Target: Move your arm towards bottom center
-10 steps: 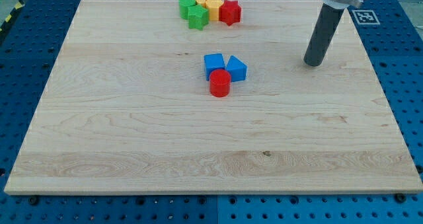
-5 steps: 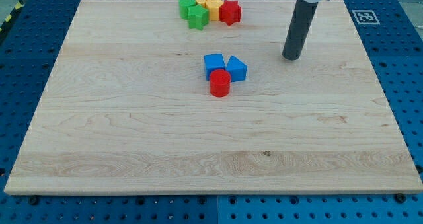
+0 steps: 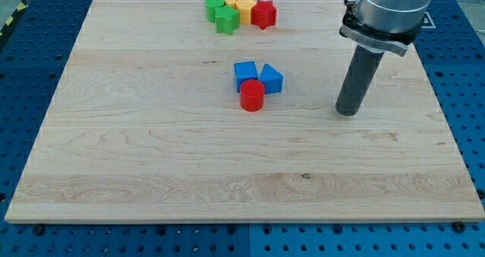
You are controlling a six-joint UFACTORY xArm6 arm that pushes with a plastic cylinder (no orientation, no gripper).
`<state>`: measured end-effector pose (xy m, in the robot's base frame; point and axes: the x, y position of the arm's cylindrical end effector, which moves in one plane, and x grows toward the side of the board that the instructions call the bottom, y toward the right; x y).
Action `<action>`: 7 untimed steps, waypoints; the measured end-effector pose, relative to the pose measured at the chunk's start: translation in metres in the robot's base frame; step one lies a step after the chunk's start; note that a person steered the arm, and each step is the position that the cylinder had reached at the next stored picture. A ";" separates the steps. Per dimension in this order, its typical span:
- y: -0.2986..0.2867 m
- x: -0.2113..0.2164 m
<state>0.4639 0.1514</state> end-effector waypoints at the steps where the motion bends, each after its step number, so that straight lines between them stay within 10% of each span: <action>1: 0.000 0.000; 7: 0.000 0.088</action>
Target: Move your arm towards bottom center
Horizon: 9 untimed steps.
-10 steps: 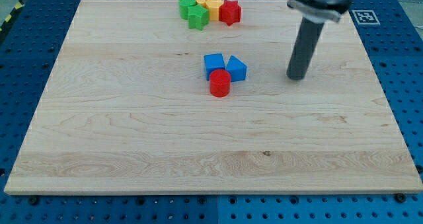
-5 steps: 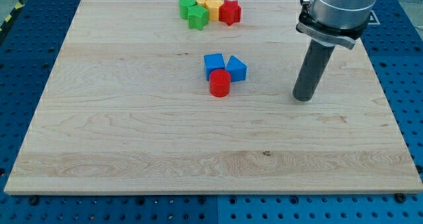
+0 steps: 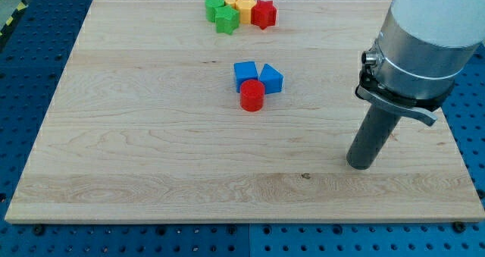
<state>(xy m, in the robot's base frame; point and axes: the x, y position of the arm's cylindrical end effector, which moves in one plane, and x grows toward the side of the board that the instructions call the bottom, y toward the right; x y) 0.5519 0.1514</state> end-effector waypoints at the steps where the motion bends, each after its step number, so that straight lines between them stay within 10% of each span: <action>1: 0.000 0.001; 7: -0.115 0.005; 9: -0.051 -0.014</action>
